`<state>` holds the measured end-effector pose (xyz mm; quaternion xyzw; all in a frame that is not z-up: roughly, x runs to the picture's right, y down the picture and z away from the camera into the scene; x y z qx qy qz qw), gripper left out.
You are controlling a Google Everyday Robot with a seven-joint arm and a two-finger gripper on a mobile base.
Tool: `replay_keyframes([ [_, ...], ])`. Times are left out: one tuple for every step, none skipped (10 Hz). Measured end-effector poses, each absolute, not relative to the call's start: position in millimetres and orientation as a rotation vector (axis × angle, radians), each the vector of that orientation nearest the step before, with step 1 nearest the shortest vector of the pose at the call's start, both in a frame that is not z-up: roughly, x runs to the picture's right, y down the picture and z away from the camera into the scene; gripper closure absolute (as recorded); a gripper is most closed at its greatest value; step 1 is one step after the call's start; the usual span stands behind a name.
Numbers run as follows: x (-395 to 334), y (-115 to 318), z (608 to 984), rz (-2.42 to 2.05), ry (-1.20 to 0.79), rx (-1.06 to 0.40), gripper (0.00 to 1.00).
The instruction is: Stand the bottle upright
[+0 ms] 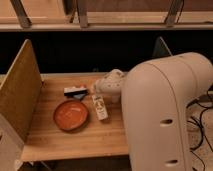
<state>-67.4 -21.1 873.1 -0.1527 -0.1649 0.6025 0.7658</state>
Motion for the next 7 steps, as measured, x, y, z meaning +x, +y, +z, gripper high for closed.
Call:
replay_keyframes([
  [-69, -46, 857, 1.264, -0.445, -0.297, 0.95],
  [-68, -70, 840, 1.221, -0.52, -0.268, 0.95],
  [-66, -95, 820, 1.17, -0.597, -0.242, 0.95],
  [-66, -112, 805, 1.129, -0.652, -0.223, 0.95],
  [-63, -135, 782, 1.08, -0.729, -0.193, 0.95],
  [-61, -151, 767, 1.045, -0.782, -0.169, 0.95],
  [-60, -166, 751, 1.01, -0.846, -0.137, 0.95],
])
